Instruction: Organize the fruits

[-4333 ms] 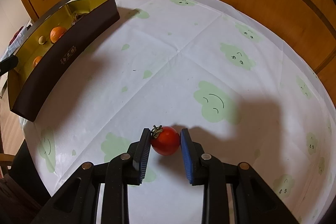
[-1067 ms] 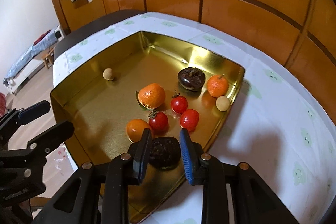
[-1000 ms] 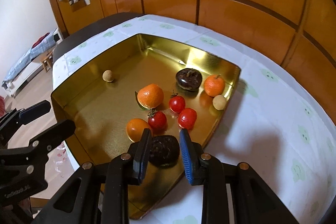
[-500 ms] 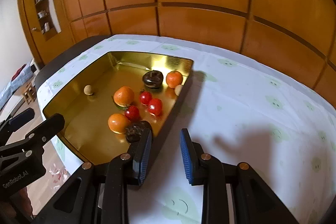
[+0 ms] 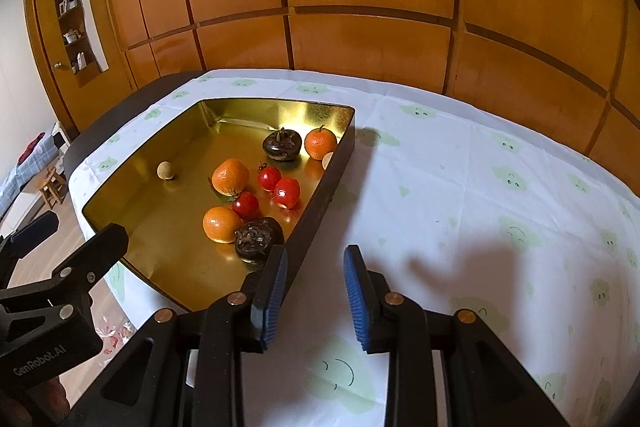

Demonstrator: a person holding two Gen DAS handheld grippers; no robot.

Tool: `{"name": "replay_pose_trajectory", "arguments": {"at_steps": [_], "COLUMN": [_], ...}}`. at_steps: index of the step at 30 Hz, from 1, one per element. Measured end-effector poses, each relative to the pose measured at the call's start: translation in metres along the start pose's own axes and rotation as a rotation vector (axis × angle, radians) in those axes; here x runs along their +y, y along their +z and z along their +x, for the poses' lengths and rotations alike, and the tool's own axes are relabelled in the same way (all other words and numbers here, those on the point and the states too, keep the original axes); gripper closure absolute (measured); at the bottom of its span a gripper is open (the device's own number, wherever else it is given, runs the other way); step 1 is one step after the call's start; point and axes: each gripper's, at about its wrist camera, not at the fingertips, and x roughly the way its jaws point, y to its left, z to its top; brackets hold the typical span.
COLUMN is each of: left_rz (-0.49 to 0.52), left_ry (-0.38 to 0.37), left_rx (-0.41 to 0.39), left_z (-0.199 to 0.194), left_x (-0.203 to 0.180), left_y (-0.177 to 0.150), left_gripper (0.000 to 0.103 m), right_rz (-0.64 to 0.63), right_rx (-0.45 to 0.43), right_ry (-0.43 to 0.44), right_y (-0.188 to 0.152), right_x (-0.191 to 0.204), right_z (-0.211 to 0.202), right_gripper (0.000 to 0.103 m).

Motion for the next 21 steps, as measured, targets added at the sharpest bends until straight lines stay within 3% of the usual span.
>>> {"name": "replay_pose_trajectory", "arguments": {"at_steps": [21], "left_rz": [-0.021], "left_ry": [0.045], "left_rx": [-0.004], "left_z": [0.0018], "left_x": [0.0057], "left_y": [-0.0005], "left_gripper": [0.0], "right_rz": [-0.009], "right_rx": [0.008], "right_ry": [0.012], "right_y": [-0.0002], "right_x": [0.0035], "right_z": [0.0008], "right_gripper": [0.073]}}
